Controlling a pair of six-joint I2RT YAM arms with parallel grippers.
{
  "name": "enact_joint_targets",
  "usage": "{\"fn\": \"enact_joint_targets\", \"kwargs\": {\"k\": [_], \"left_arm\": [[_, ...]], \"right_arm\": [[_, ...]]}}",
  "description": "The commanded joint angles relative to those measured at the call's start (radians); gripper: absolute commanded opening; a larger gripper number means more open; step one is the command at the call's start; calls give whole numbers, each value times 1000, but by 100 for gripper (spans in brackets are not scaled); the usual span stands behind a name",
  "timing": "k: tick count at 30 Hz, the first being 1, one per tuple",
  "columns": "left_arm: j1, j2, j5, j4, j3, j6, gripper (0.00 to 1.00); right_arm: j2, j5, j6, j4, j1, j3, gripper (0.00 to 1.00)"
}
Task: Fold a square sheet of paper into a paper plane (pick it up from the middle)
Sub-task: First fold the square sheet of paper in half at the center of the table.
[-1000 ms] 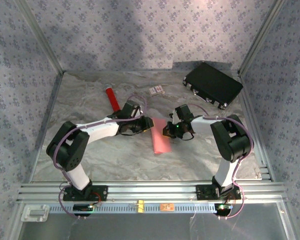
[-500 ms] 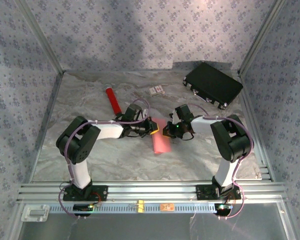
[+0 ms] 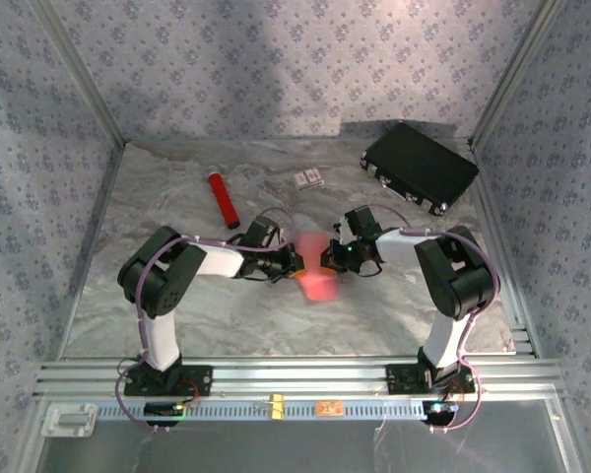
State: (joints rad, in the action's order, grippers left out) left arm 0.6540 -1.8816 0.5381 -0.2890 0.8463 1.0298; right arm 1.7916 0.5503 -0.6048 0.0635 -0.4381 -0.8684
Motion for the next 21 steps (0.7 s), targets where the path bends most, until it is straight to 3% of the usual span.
{"fn": "enact_joint_targets", "kwargs": {"k": [1, 11, 21], "left_arm": [[-13, -30, -50, 61, -43, -35, 0], [-21, 52, -23, 108, 50, -43, 0], [-41, -40, 7, 149, 129, -75, 0]], "right_arm": [[43, -103, 7, 94, 4, 39, 0], [30, -108, 15, 101, 5, 43, 0], [28, -111, 22, 108, 4, 38, 0]]}}
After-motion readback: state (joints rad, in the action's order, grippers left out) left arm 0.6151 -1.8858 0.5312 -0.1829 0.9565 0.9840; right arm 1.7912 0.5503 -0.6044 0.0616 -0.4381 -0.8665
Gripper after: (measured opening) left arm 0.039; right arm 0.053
